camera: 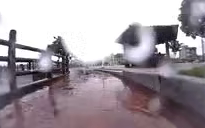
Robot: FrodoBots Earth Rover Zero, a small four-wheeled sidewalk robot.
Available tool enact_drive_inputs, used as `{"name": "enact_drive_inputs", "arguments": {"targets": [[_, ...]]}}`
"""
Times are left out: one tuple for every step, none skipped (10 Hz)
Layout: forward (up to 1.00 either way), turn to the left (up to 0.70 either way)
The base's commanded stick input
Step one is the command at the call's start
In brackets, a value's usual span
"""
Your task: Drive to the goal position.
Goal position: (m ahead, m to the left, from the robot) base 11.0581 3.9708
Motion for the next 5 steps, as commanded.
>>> {"name": "enact_drive_inputs", "arguments": {"targets": [[1.0,0.0],[1.0,0.0],[1.0,0.0],[1.0,0.0],[1.0,0.0]]}}
